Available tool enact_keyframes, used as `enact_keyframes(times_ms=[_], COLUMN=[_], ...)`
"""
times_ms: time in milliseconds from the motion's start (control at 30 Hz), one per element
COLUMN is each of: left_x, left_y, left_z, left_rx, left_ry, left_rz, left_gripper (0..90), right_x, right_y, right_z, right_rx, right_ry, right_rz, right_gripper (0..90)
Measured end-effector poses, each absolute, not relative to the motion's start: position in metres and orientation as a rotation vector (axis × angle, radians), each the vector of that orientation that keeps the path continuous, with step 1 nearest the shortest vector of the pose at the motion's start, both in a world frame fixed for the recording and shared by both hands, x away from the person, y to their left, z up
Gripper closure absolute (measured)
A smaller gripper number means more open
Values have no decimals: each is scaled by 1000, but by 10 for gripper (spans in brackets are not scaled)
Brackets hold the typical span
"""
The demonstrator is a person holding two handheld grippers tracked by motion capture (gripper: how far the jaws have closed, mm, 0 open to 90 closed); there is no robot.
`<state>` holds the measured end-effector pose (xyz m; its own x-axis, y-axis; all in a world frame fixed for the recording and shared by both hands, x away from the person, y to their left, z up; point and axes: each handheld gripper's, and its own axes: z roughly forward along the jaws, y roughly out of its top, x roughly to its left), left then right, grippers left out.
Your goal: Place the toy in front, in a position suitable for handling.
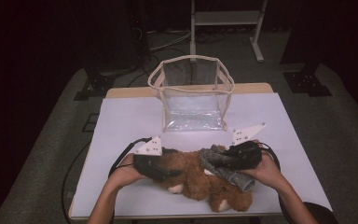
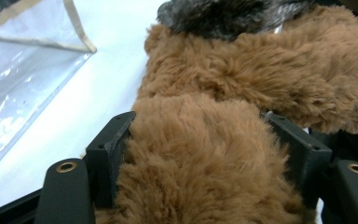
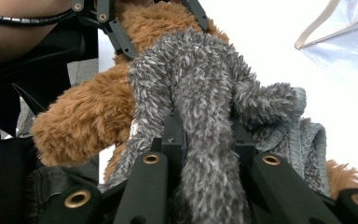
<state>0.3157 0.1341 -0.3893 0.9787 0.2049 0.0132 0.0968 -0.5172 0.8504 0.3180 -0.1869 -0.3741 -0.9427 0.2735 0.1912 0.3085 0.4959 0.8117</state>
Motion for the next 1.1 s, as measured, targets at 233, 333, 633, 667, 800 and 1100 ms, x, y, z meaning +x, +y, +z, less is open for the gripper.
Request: enact_keyframes(times_ms=[233, 333, 633, 667, 800, 1100], left_x=[316, 317, 309, 309, 314, 312], left_y=[133, 133, 114, 113, 118, 113], left_z=[-394, -393, -394, -393, -390, -390], left_rx=[2079, 2085, 2239, 2241, 2214, 2295], left_ry=[167, 173, 211, 214, 252, 211], left_rz=[154, 141, 234, 237, 193, 259], left_gripper=[305, 313, 116, 103, 105, 169], right_x=[321, 321, 321, 321, 321, 323], right_y=[-189, -189, -188, -188, -188, -189], right_z=[-377, -377, -375, -375, -375, -376], right_rx=[-543, -544, -548, -553, -548, -562], right_ry=[-2662, -2663, -2693, -2693, -2692, -2674], right_rz=[-1474, -1475, -1474, -1476, -1475, -1482], right_gripper=[738, 737, 735, 735, 735, 733])
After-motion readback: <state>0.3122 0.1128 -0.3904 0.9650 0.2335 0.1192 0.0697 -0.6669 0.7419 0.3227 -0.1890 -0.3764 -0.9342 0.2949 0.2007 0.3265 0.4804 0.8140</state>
